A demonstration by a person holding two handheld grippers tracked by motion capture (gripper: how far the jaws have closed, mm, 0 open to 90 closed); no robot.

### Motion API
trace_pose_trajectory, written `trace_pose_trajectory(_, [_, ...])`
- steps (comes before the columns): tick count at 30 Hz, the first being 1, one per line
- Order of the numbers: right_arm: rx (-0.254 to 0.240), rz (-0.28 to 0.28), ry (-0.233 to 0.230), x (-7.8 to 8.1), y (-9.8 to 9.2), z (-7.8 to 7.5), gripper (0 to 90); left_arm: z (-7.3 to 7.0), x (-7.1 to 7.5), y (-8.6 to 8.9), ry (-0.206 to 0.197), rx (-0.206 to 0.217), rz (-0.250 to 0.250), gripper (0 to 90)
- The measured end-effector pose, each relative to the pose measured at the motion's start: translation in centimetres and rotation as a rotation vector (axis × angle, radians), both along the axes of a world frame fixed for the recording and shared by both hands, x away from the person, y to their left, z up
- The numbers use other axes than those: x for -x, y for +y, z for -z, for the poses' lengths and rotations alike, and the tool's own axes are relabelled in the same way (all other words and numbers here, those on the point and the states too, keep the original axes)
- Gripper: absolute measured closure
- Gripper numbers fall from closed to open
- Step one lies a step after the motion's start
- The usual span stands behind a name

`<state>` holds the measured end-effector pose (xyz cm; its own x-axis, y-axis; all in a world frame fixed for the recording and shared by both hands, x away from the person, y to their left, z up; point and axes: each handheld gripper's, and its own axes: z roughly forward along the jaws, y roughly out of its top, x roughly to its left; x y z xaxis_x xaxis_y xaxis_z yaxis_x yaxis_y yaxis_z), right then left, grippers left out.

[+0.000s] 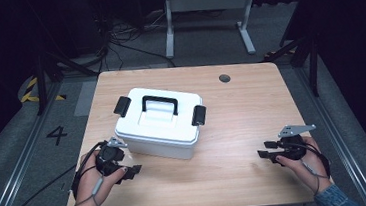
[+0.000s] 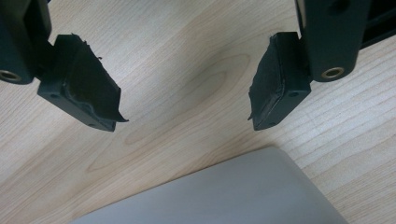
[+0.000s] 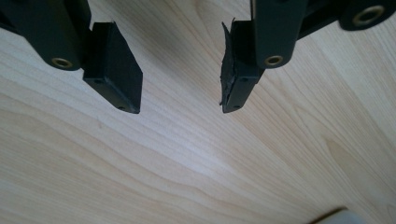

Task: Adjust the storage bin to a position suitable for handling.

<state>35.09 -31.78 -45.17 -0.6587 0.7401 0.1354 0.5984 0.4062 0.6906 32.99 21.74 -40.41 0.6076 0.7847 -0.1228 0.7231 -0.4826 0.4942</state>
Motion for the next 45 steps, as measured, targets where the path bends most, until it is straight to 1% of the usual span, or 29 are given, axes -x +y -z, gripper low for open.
trace_pose_trajectory(3, [-0.033,0.017,-0.003,0.1,0.2,-0.8,53.9,0.0,0.0,0.2,0.000,0.003,0.009,25.6])
trace_pose_trajectory(4, [-0.041,0.014,-0.003,0.1,0.3,-1.1,54.1,-0.1,0.1,0.2,0.003,0.006,-0.002,25.6])
trace_pose_trajectory(7, [-0.055,-0.004,-0.012,-0.1,0.8,-1.9,54.6,-0.2,0.1,0.3,-0.001,0.005,-0.002,25.6])
trace_pose_trajectory(8, [-0.066,-0.014,-0.013,-0.2,1.1,-2.5,54.7,-0.2,0.2,0.3,0.002,0.010,-0.006,25.6])
trace_pose_trajectory(9, [-0.076,-0.027,-0.015,-0.4,1.4,-3.1,54.7,-0.2,0.1,0.3,-0.003,0.006,-0.003,25.7])
trace_pose_trajectory(10, [-0.076,-0.027,-0.015,-0.4,1.4,-3.1,54.7,-0.2,0.1,0.3,-0.003,0.006,-0.003,25.6])
trace_pose_trajectory(11, [-0.084,-0.040,-0.017,-0.6,1.8,-3.7,54.7,-0.2,0.1,0.3,0.002,0.010,-0.007,25.6])
trace_pose_trajectory(12, [-0.090,-0.061,-0.025,-1.0,2.5,-4.9,54.7,-0.2,0.1,0.3,0.005,0.009,-0.004,25.6])
trace_pose_trajectory(13, [-0.090,-0.061,-0.025,-1.0,2.5,-4.9,54.7,-0.2,0.1,0.3,0.005,0.009,-0.004,25.6])
trace_pose_trajectory(14, [-0.095,-0.069,-0.031,-1.2,3.0,-5.5,54.7,-0.1,0.1,0.3,0.004,0.009,-0.003,25.6])
trace_pose_trajectory(15, [-0.094,-0.089,-0.044,-1.7,3.8,-6.7,54.4,-0.2,0.0,0.4,0.007,0.012,-0.001,25.6])
trace_pose_trajectory(16, [-0.094,-0.089,-0.044,-1.7,3.8,-6.7,54.4,-0.2,0.0,0.4,0.007,0.012,-0.001,25.6])
trace_pose_trajectory(17, [-0.099,-0.114,-0.046,-2.1,4.7,-7.7,53.6,-0.2,0.0,0.4,0.003,0.008,0.000,25.6])
trace_pose_trajectory(18, [-0.100,-0.125,-0.044,-2.4,5.1,-8.2,53.3,-0.2,0.0,0.5,0.005,0.009,-0.001,25.6])
trace_pose_trajectory(19, [-0.100,-0.125,-0.044,-2.4,5.1,-8.2,53.3,-0.2,0.0,0.5,0.005,0.015,-0.004,25.6])
trace_pose_trajectory(20, [-0.105,-0.136,-0.042,-2.6,5.6,-8.6,53.0,-0.2,0.0,0.6,0.001,0.013,-0.007,25.6])
trace_pose_trajectory(21, [-0.102,-0.149,-0.046,-3.0,6.2,-9.3,52.9,-0.2,-0.1,0.6,-0.001,0.011,-0.006,25.6])
trace_pose_trajectory(22, [-0.098,-0.155,-0.048,-3.1,6.5,-9.6,52.9,-0.2,-0.1,0.7,-0.001,0.010,-0.005,25.6])
trace_pose_trajectory(24, [-0.093,-0.176,-0.055,-3.5,7.4,-10.4,52.9,-0.2,0.0,0.6,0.008,0.017,-0.007,25.6])
trace_pose_trajectory(26, [-0.100,-0.203,-0.056,-3.9,8.5,-11.6,52.8,-0.3,0.0,0.6,0.003,0.013,-0.005,25.6])
trace_pose_trajectory(28, [-0.104,-0.222,-0.059,-4.2,9.4,-12.4,52.8,-0.3,0.0,0.6,0.004,0.017,-0.004,25.6])
trace_pose_trajectory(29, [-0.103,-0.231,-0.065,-4.4,9.8,-12.8,52.7,-0.3,-0.1,0.6,0.001,0.012,0.002,25.6])
trace_pose_trajectory(32, [-0.103,-0.257,-0.062,-4.9,11.2,-13.7,52.6,-0.3,0.0,0.6,0.004,0.012,-0.001,25.6])
trace_pose_trajectory(34, [-0.102,-0.260,-0.059,-5.0,11.5,-13.9,52.6,-0.3,0.0,0.7,0.006,0.015,-0.001,25.6])
trace_pose_trajectory(35, [-0.099,-0.272,-0.061,-5.3,12.0,-14.2,52.6,-0.3,0.0,0.7,0.005,0.012,0.009,25.6])
trace_pose_trajectory(39, [-0.100,-0.294,-0.047,-6.1,13.7,-15.0,52.6,-0.4,0.1,0.7,0.007,0.019,0.000,25.5])
trace_pose_trajectory(42, [-0.091,-0.306,-0.047,-6.9,15.0,-15.6,52.3,-0.4,0.1,0.7,0.004,0.016,0.004,25.5])
trace_pose_trajectory(45, [-0.081,-0.307,-0.046,-7.5,16.0,-16.0,51.6,-0.4,0.1,0.7,0.008,0.018,0.006,25.5])
